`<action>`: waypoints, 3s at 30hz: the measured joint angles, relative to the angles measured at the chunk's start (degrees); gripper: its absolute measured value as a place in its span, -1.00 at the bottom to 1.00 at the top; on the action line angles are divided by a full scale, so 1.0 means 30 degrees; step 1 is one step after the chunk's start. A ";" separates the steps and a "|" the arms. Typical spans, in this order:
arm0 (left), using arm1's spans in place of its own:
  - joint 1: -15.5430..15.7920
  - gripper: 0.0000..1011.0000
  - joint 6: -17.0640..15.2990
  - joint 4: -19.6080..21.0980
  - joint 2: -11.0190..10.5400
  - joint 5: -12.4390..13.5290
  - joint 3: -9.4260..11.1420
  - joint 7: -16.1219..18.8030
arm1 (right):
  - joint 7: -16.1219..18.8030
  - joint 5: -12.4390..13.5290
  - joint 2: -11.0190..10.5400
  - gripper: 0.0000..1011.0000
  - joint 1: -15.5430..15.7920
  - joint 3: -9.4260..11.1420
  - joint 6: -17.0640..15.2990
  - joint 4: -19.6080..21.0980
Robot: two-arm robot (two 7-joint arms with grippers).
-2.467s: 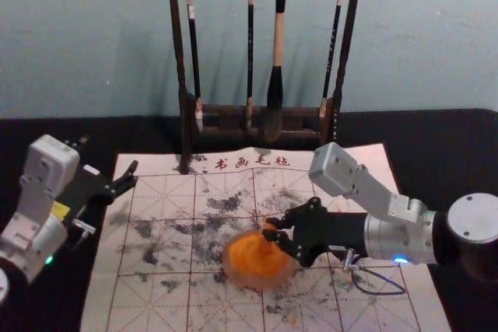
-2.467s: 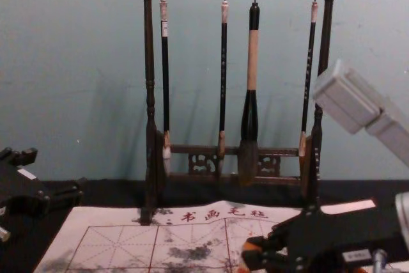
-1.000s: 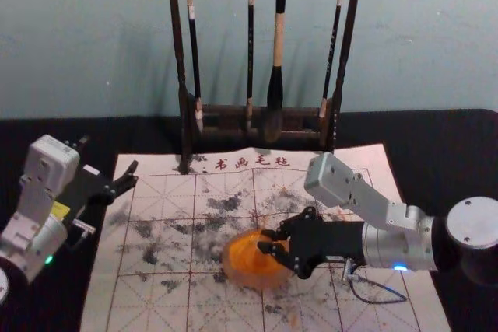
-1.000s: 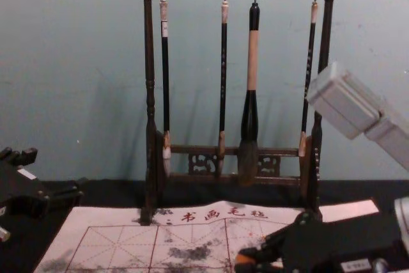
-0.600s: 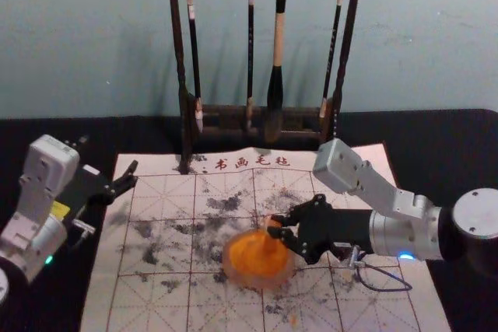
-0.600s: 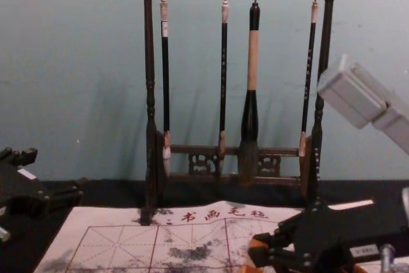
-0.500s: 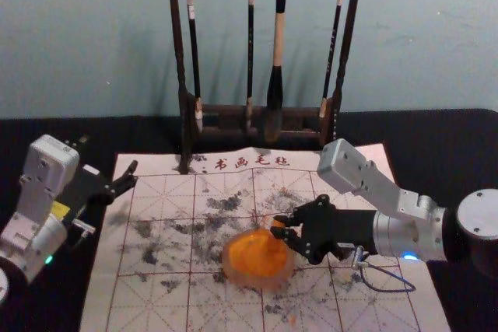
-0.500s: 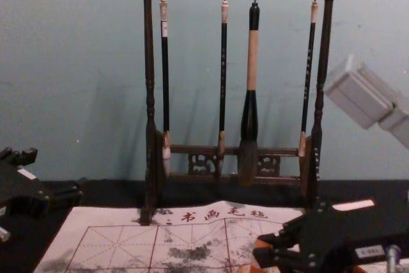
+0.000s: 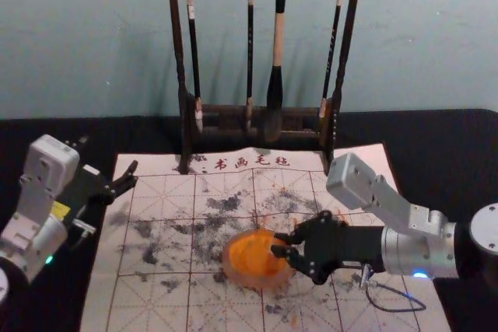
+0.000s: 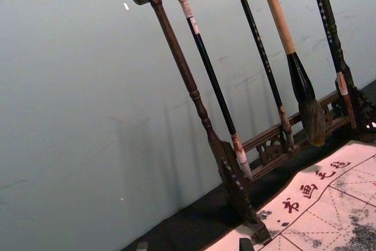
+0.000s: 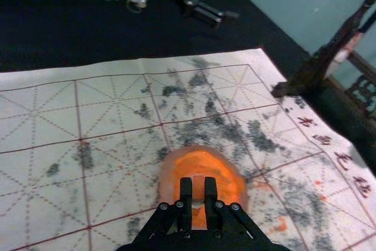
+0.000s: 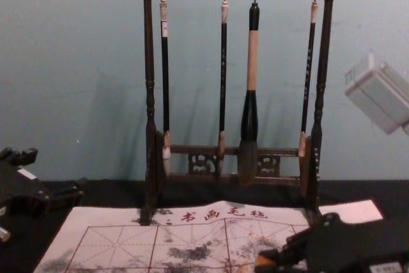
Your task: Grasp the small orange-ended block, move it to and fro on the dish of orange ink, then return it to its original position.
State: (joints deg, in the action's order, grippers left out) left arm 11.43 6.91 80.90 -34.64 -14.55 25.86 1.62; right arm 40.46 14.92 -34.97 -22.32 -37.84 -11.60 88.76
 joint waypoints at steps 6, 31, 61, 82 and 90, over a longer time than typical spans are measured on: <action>0.0000 0.98 -0.0001 0.0000 0.0000 0.0000 -0.0001 0.0000 | 0.0095 -0.0017 0.0083 -0.82 -0.0005 -0.0339 -0.0005 0.0067; 0.0000 0.98 0.0000 0.0001 -0.0001 0.0000 -0.0001 0.0000 | -0.0357 -0.0756 0.1505 -0.82 -0.1411 -0.0795 0.0042 -0.2047; 0.0000 0.98 0.0000 0.0001 -0.0001 0.0001 0.0000 -0.0001 | -0.0218 0.0313 0.0123 -0.82 -0.0010 0.0141 -0.0618 0.0108; 0.0000 0.98 -0.0001 0.0000 -0.0001 -0.0001 -0.0001 0.0000 | -0.2303 0.2123 -0.1885 -0.82 0.1776 0.3012 -0.0862 0.2460; 0.0000 0.98 -0.0001 0.0001 0.0000 0.0000 -0.0001 0.0000 | -0.3062 0.2728 -0.2925 -0.82 0.3025 0.4458 -0.0979 0.3114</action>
State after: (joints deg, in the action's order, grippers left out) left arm 11.43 6.91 80.90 -34.64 -14.55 25.86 1.62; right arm 31.27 23.11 -43.74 -13.24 -24.47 -14.54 98.10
